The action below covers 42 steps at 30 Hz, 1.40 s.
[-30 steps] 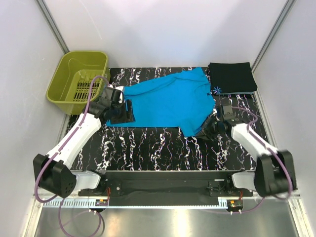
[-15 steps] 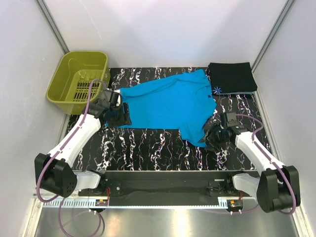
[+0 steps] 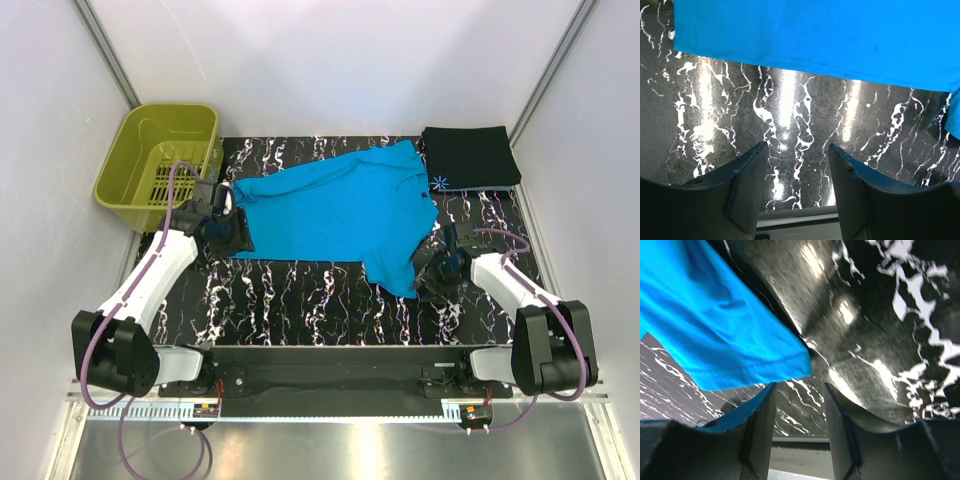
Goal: Fold and stack the t-shirts
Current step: Flatten the tshirt out
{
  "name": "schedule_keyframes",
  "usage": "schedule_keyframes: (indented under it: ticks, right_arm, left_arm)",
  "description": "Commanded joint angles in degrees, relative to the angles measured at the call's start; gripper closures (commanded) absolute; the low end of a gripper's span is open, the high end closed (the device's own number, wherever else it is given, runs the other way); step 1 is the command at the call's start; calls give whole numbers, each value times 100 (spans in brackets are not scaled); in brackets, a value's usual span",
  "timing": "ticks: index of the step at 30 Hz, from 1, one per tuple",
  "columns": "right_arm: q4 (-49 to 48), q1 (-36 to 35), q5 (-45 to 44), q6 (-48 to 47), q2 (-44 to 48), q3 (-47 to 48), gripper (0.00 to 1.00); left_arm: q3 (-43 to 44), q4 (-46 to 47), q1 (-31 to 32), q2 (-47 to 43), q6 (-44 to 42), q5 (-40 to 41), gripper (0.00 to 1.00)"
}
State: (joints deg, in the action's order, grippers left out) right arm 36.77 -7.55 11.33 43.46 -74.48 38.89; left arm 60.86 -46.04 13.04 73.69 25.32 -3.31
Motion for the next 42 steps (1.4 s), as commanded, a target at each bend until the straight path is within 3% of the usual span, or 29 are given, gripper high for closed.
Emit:
schedule_keyframes:
  ticks: [1, 7, 23, 32, 35, 36, 42]
  right_arm:
    - [-495, 43, -105, -136, -137, 40, 52]
    - [-795, 43, 27, -163, -462, 22, 60]
    - [-970, 52, 264, -48, -480, -339, 61]
    - [-1155, 52, 124, -4, -700, -286, 69]
    - [-1059, 52, 10, 74, -691, -295, 86]
    - [-997, 52, -60, 101, -674, -295, 100]
    - [-23, 52, -570, 487, 397, -181, 100]
  left_arm:
    - [-48, 210, -117, 40, -71, -170, 44]
    - [-4, 210, -196, 49, -98, -222, 44]
    - [101, 192, -319, -4, -142, -337, 41]
    - [137, 157, -354, -48, -194, -363, 41]
    - [137, 139, -363, -65, -220, -337, 41]
    - [128, 131, -381, -65, -221, -319, 41]
    - [75, 139, -390, 40, -28, -126, 41]
